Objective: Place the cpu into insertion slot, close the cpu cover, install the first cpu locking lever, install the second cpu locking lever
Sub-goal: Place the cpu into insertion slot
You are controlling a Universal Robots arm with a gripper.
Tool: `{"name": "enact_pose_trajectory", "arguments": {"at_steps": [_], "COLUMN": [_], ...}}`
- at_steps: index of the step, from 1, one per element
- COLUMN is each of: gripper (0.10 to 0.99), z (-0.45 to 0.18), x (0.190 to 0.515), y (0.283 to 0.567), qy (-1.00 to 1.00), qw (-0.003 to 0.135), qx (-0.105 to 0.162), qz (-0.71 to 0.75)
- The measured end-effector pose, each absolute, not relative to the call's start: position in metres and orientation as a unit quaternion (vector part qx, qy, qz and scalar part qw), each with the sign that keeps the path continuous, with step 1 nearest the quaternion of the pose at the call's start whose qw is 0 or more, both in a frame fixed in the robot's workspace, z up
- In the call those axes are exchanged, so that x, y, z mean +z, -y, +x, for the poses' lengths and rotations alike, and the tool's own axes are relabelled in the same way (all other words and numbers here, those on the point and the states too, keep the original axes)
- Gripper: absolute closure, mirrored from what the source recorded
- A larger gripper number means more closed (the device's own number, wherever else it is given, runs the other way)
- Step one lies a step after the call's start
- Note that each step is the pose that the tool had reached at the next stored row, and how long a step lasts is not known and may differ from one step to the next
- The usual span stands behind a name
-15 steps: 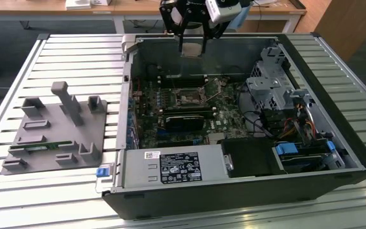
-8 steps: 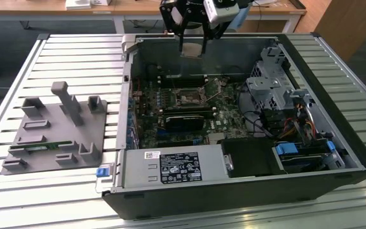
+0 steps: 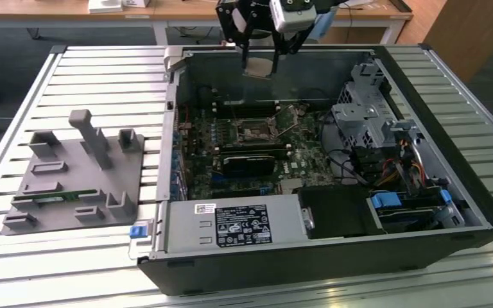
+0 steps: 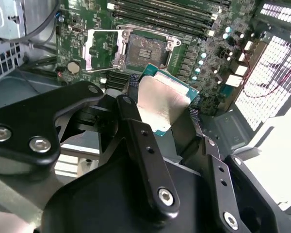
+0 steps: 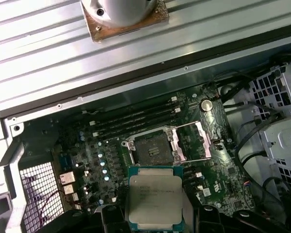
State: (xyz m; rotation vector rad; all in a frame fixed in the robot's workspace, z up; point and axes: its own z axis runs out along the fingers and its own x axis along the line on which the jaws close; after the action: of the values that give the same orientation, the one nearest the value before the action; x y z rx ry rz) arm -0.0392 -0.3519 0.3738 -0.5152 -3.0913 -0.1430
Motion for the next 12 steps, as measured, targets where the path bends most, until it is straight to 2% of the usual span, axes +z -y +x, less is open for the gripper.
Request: {"name": "enact_pose_trajectory", "arguments": {"at_steps": [12], "gripper": [0.561], "z": [-0.0392], "x": [0.3733], "y": [0.3519], "qy": [0.975], "qw": [0.000], "qx": [-0.046], "qz": [-0.217]}}
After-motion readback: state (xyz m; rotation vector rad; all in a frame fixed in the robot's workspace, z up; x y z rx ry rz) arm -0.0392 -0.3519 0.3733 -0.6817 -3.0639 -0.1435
